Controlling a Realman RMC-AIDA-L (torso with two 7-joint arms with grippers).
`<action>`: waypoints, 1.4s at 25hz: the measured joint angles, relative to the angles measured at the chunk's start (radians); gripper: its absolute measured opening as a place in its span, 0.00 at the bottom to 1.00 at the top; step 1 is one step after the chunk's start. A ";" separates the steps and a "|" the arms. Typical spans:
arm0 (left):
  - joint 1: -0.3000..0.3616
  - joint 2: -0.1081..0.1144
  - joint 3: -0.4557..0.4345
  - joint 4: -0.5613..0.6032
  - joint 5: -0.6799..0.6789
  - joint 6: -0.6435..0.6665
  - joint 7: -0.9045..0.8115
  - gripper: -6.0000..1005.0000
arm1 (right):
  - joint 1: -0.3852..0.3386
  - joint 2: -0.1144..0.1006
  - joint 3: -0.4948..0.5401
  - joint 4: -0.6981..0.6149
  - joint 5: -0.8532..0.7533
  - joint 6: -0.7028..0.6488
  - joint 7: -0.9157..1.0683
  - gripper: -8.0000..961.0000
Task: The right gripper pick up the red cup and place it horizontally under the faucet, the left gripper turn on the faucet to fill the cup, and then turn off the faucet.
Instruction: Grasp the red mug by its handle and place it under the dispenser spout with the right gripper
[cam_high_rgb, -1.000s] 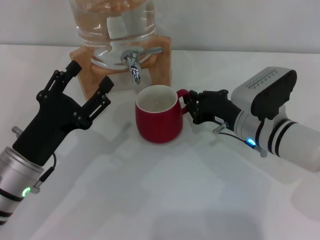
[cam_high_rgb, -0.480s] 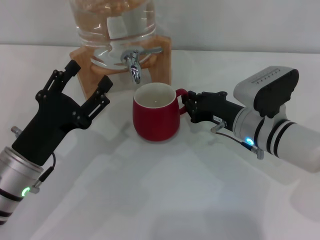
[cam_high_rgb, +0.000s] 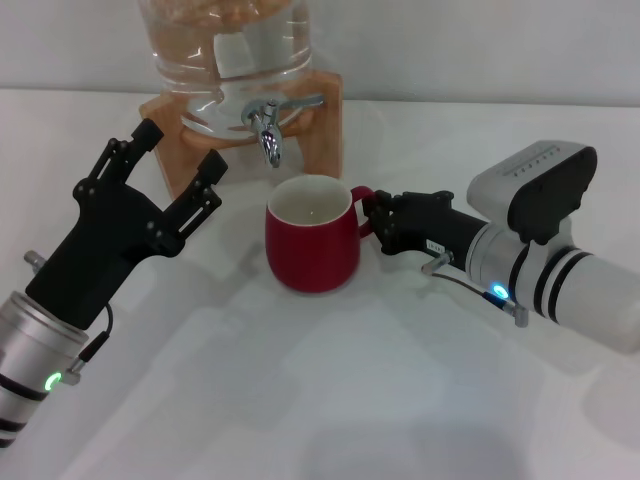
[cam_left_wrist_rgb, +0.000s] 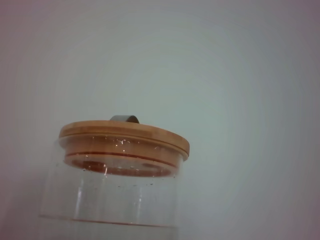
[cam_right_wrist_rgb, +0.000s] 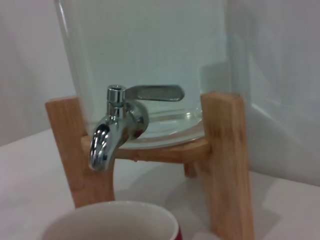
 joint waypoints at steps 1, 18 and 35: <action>-0.001 0.000 0.000 0.000 0.000 0.001 0.000 0.86 | 0.001 0.000 -0.006 0.001 0.000 -0.001 0.000 0.14; -0.001 -0.001 0.000 0.000 0.000 -0.001 0.000 0.86 | 0.044 0.000 -0.028 -0.003 0.000 -0.007 -0.014 0.13; -0.002 -0.003 0.000 0.000 0.000 -0.003 0.000 0.86 | 0.052 0.000 -0.033 0.004 0.063 -0.016 -0.005 0.14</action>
